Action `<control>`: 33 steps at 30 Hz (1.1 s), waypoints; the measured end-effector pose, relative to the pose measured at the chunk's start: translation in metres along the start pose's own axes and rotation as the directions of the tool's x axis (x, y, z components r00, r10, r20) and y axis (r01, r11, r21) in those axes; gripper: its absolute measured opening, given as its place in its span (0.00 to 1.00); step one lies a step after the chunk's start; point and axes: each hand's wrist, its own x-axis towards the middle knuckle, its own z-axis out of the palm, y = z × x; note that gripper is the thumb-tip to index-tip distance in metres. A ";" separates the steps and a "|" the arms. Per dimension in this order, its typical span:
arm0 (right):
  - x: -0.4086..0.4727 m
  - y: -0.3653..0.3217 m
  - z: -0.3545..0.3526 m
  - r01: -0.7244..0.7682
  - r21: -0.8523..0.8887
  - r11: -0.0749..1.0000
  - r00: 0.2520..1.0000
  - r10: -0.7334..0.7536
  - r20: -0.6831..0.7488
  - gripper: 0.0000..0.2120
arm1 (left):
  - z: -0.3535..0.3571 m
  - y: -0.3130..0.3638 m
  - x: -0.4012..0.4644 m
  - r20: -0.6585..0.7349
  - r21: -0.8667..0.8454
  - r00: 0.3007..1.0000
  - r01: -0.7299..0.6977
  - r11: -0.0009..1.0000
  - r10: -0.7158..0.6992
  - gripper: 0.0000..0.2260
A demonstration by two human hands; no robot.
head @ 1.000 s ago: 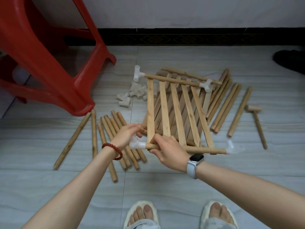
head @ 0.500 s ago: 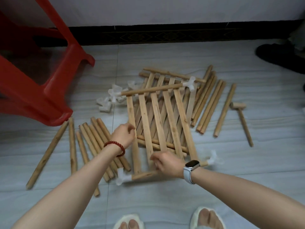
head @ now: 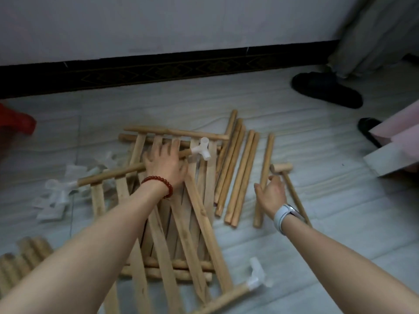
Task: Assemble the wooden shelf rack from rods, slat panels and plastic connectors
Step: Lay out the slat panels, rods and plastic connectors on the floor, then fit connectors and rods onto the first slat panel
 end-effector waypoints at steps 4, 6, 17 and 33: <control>0.009 0.009 0.009 -0.085 -0.060 0.995 0.991 0.090 0.096 0.23 | 0.010 -0.001 0.023 0.109 0.068 0.993 0.042 0.997 -0.049 0.18; 0.009 0.011 0.010 -0.118 -0.084 0.989 0.984 0.128 0.124 0.25 | 0.009 -0.001 0.025 0.071 0.050 0.997 0.039 0.998 -0.042 0.15; -0.043 -0.010 -0.041 -0.171 0.446 0.879 0.974 0.082 0.213 0.06 | -0.098 0.012 -0.047 -0.183 -0.095 0.972 -0.167 0.981 0.148 0.14; -0.238 -0.109 -0.180 0.562 0.172 0.809 0.807 -0.582 0.101 0.09 | -0.205 0.027 -0.230 -0.413 -0.744 0.909 -0.303 0.596 -0.053 0.12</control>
